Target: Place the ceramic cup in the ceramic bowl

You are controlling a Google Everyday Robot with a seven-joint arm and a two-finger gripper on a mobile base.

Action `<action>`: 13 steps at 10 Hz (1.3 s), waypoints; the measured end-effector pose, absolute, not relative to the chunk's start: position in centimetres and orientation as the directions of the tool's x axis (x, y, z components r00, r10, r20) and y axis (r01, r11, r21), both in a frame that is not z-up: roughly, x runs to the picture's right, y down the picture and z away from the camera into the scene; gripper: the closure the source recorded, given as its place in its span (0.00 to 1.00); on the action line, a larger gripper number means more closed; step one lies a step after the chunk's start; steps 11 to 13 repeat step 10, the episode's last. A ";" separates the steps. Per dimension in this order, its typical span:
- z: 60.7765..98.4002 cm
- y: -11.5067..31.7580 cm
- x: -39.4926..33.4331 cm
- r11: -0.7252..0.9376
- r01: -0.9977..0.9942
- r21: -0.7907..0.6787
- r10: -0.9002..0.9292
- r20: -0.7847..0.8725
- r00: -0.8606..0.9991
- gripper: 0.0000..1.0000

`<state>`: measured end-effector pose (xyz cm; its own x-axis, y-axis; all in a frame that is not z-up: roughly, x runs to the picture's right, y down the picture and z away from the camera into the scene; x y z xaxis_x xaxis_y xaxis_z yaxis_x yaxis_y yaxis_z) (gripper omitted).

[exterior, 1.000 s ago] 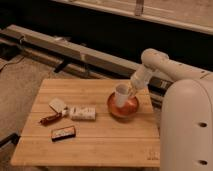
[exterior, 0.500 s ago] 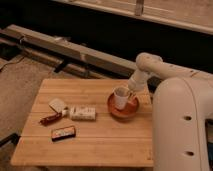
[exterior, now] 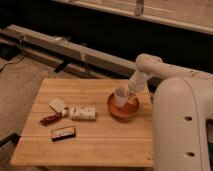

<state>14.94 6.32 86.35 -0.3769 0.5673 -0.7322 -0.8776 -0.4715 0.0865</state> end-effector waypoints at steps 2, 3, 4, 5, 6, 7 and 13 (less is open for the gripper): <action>85.5 5.7 15.3 -0.488 -0.870 0.072 0.590 -0.707 -0.390 0.20; 85.2 5.5 15.4 -0.494 -0.867 0.064 0.599 -0.697 -0.393 0.20; 84.8 5.3 15.6 -0.501 -0.864 0.055 0.610 -0.686 -0.397 0.20; 84.1 5.0 15.8 -0.512 -0.859 0.027 0.631 -0.666 -0.397 0.20; 83.2 4.4 16.0 -0.517 -0.856 -0.009 0.660 -0.641 -0.392 0.20; 82.7 4.2 16.3 -0.517 -0.856 -0.026 0.675 -0.627 -0.389 0.20; 82.3 3.9 16.0 -0.511 -0.858 -0.048 0.690 -0.618 -0.376 0.20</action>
